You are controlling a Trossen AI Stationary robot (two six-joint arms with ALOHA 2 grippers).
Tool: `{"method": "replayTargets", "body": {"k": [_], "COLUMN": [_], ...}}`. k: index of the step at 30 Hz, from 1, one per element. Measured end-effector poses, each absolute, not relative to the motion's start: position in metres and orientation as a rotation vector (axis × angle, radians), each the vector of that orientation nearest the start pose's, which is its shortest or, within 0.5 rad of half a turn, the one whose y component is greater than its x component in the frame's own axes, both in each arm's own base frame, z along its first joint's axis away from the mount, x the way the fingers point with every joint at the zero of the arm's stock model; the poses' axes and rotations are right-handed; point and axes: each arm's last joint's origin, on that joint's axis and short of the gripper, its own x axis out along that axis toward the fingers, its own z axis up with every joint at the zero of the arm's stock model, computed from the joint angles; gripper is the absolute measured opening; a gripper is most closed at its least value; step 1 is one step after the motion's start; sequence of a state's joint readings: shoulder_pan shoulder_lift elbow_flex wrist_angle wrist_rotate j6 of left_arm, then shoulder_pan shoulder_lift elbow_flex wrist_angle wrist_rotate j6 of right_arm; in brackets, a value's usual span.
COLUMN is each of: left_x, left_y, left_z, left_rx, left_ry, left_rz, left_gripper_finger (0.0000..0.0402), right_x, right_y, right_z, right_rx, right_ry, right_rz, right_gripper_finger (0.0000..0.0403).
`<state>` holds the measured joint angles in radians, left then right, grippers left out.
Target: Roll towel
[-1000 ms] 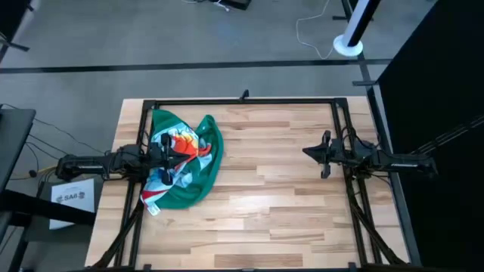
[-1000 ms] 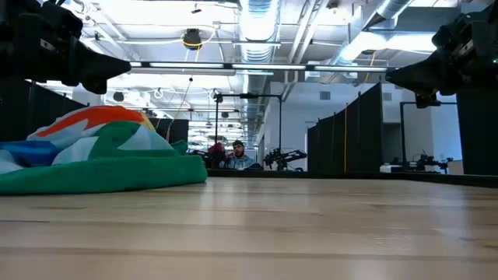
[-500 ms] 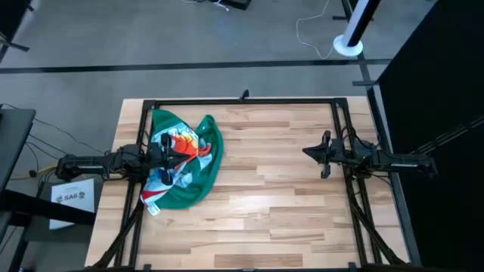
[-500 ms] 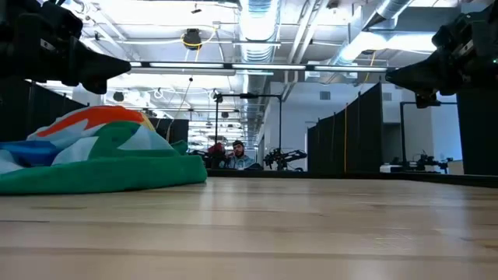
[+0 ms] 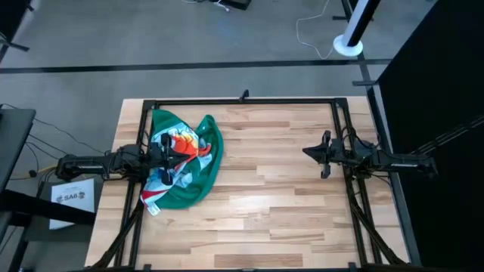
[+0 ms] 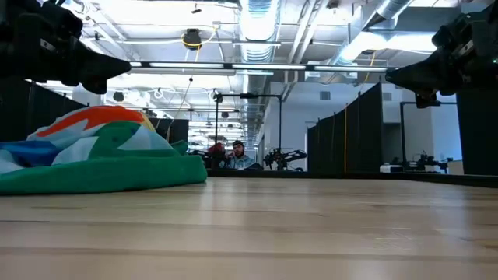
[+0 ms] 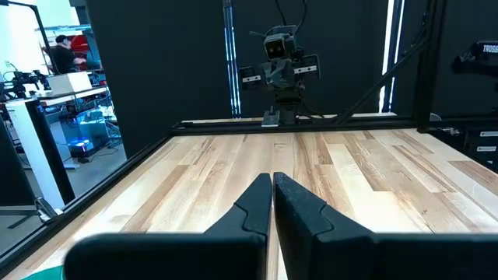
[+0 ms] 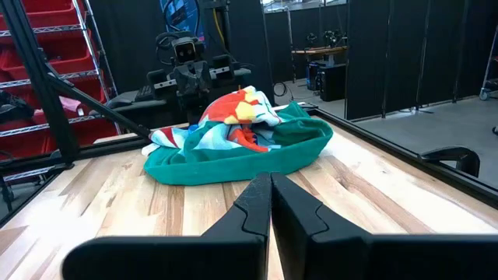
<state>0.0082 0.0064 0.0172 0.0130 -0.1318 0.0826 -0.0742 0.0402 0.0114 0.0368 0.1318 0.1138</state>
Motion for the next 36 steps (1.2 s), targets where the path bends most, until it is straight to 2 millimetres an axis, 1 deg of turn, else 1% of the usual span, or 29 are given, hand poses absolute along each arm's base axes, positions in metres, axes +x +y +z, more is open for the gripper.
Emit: {"method": "replayTargets", "body": {"k": [24, 26, 28, 30, 33, 36], "left_x": [0.097, 0.097, 0.096, 0.094, 0.092, 0.092], "left_y": [0.005, 0.006, 0.006, 0.006, 0.008, 0.008], "left_z": [0.170, 0.173, 0.182, 0.189, 0.197, 0.198], "left_rx": [0.089, 0.117, 0.117, 0.042, -0.121, -0.153], "left_ry": [-0.019, -0.046, -0.135, -0.221, -0.317, -0.335], "left_rz": [0.142, 0.175, 0.192, 0.184, 0.210, 0.214], "left_gripper_finger": [0.0001, 0.0001, 0.0001, 0.0001, 0.0001, 0.0001], "right_x": [0.099, 0.099, 0.099, 0.099, 0.099, 0.099], "right_y": [-0.011, -0.011, -0.011, -0.011, -0.011, -0.011], "right_z": [0.168, 0.168, 0.168, 0.168, 0.168, 0.168], "right_rx": [0.114, 0.114, 0.114, 0.114, 0.114, 0.114], "right_ry": [-0.020, -0.020, -0.020, -0.020, -0.020, -0.019], "right_rz": [-0.205, -0.205, -0.205, -0.205, -0.205, -0.205], "right_gripper_finger": [0.0000, 0.0000, 0.0000, 0.0000, 0.0000, 0.0000]}}
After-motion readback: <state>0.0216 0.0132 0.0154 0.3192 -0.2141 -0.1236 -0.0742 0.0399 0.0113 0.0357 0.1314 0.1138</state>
